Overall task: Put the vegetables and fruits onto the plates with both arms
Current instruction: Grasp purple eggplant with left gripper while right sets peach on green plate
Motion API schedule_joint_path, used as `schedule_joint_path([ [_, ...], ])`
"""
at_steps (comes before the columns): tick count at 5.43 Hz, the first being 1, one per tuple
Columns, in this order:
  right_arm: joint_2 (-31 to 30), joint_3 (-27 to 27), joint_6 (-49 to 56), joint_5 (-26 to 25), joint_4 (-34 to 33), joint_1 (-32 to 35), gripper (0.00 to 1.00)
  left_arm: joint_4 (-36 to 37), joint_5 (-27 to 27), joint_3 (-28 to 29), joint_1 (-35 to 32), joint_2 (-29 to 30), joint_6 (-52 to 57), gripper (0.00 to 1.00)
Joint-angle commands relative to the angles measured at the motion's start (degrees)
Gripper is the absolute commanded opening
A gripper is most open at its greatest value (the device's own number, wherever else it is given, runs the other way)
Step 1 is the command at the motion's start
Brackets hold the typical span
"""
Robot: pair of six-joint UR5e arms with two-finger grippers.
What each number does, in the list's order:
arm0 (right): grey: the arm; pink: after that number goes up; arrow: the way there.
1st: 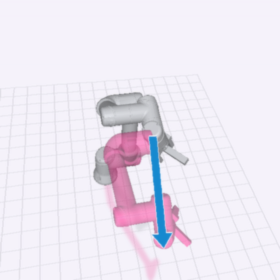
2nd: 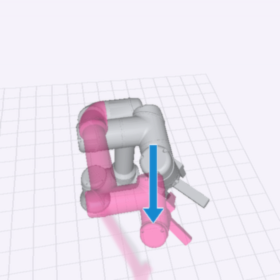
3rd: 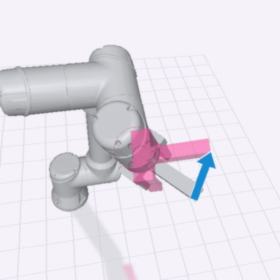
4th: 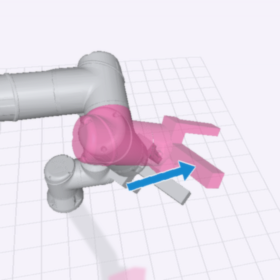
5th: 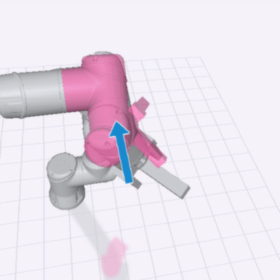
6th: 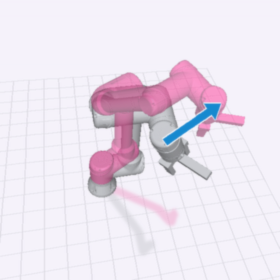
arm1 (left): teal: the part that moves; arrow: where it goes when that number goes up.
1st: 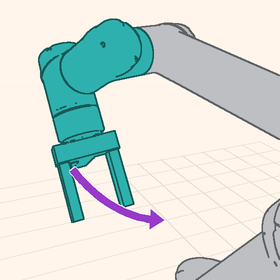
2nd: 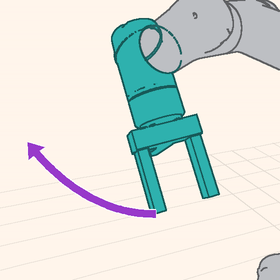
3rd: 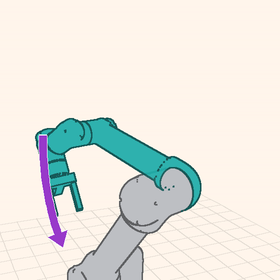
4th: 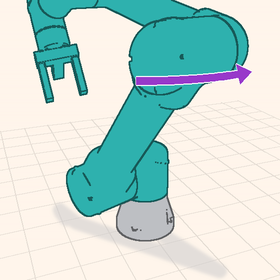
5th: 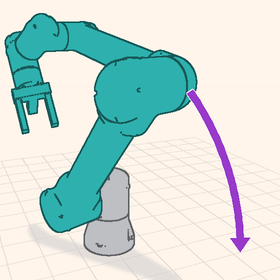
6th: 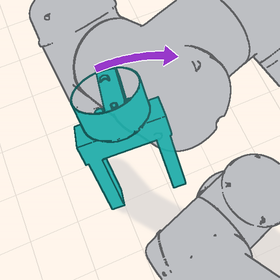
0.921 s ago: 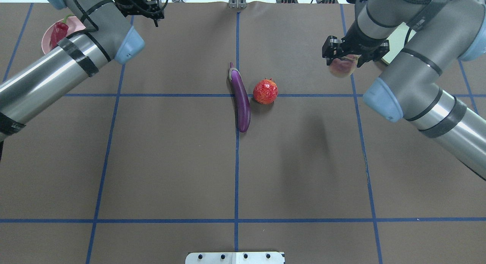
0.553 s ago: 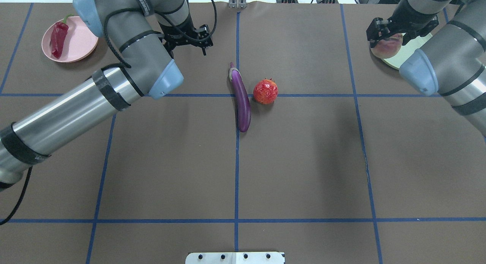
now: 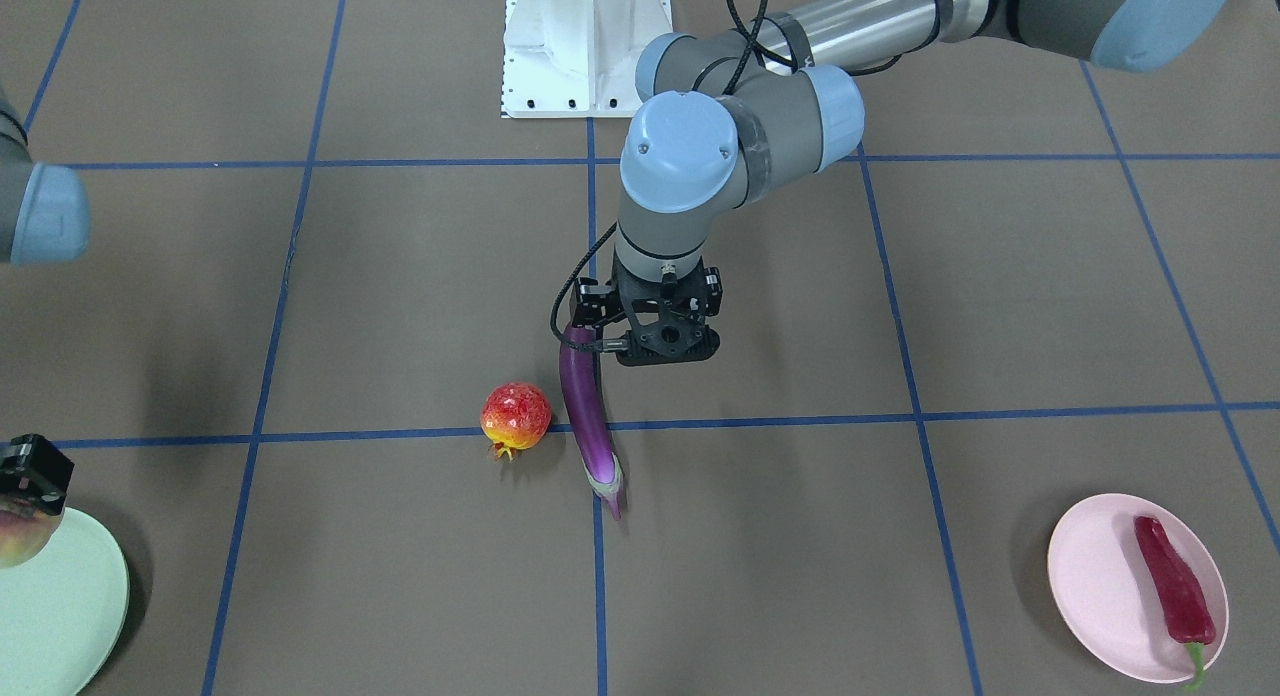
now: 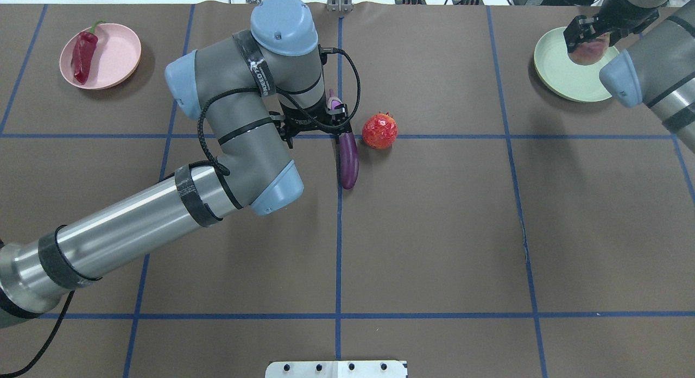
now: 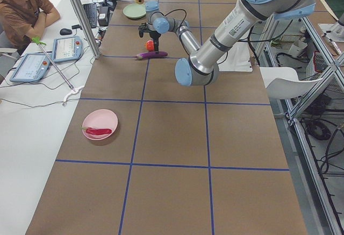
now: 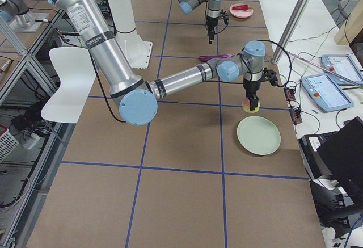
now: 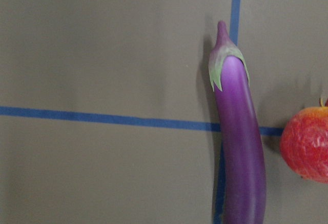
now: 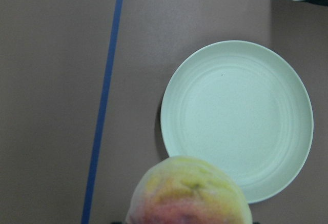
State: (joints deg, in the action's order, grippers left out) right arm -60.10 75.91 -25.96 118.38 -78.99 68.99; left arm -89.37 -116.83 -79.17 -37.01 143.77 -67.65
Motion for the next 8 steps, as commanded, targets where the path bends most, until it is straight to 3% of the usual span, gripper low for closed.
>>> schedule_joint_path([
  [1, 4.5, -10.2, 2.5, -3.6, 3.7, 1.0, 0.00, -2.2, 3.0, 0.9, 3.5, 0.2, -2.6, 0.99],
  [3, 6.3, -20.8, 2.5, -5.4, 14.3, 0.3, 0.00, -6.3, 5.0, 3.3, 5.5, 0.7, -4.8, 0.99],
  [5, 5.9, -22.0, 2.4, -7.4, 14.7, -1.6, 0.00, -6.3, 5.0, 3.5, 5.5, 1.2, -4.9, 0.99],
  [6, 5.9, -22.6, 2.4, -8.9, 14.9, -2.2, 0.54, -6.3, 5.0, 4.0, 5.5, 1.6, -4.9, 0.99],
  [7, 5.5, -22.6, 2.3, -9.0, 16.3, -2.1, 1.00, -6.6, 5.2, 6.1, 5.4, 2.3, -4.7, 0.98],
  [8, 5.5, -22.3, 2.2, -8.7, 16.3, -1.9, 1.00, -11.7, 7.2, 10.0, 5.4, 2.5, -4.8, 0.98],
])
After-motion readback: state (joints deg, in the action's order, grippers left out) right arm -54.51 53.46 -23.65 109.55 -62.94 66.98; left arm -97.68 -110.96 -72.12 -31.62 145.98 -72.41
